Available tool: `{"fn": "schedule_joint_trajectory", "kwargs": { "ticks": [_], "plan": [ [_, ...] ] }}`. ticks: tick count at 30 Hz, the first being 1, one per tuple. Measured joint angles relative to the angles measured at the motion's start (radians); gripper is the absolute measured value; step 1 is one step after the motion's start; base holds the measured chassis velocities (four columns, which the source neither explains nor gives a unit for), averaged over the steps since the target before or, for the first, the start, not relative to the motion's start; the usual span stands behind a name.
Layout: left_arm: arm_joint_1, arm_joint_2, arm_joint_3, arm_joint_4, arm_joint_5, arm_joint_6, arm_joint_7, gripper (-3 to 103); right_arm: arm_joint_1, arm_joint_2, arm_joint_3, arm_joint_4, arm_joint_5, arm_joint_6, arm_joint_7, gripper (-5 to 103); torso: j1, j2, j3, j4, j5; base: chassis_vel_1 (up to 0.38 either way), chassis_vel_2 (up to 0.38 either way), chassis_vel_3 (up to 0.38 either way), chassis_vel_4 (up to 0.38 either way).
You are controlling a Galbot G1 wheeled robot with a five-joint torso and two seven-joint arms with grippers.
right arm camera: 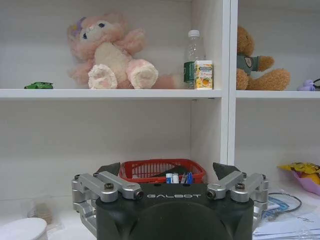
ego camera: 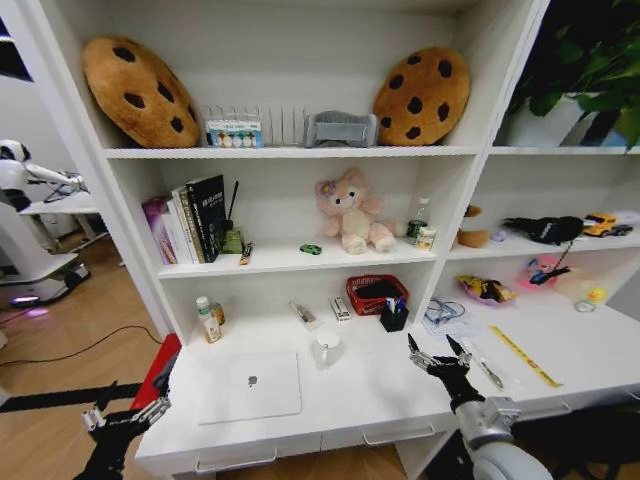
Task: Organize the objects on the table.
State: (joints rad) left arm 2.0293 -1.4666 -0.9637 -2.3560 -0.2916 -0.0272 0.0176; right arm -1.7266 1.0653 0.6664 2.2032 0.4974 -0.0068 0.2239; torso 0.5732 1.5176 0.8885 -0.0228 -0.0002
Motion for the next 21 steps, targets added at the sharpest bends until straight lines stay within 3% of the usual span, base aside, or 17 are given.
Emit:
{"fn": "schedule_joint_trajectory", "kwargs": {
  "ticks": [13,21],
  "plan": [
    [0.0,0.0,0.0,0.0,0.0,0.0,0.0,100,0.0,0.0,0.0,0.0,0.0,0.0,0.0,100,-0.02,-0.044,-0.024,0.0,0.0002,0.0,0.0,0.0,0.0],
    [0.0,0.0,0.0,0.0,0.0,0.0,0.0,100,0.0,0.0,0.0,0.0,0.0,0.0,0.0,100,-0.022,-0.049,-0.027,-0.0001,0.0002,0.0,0.0,0.0,0.0]
  ]
}}
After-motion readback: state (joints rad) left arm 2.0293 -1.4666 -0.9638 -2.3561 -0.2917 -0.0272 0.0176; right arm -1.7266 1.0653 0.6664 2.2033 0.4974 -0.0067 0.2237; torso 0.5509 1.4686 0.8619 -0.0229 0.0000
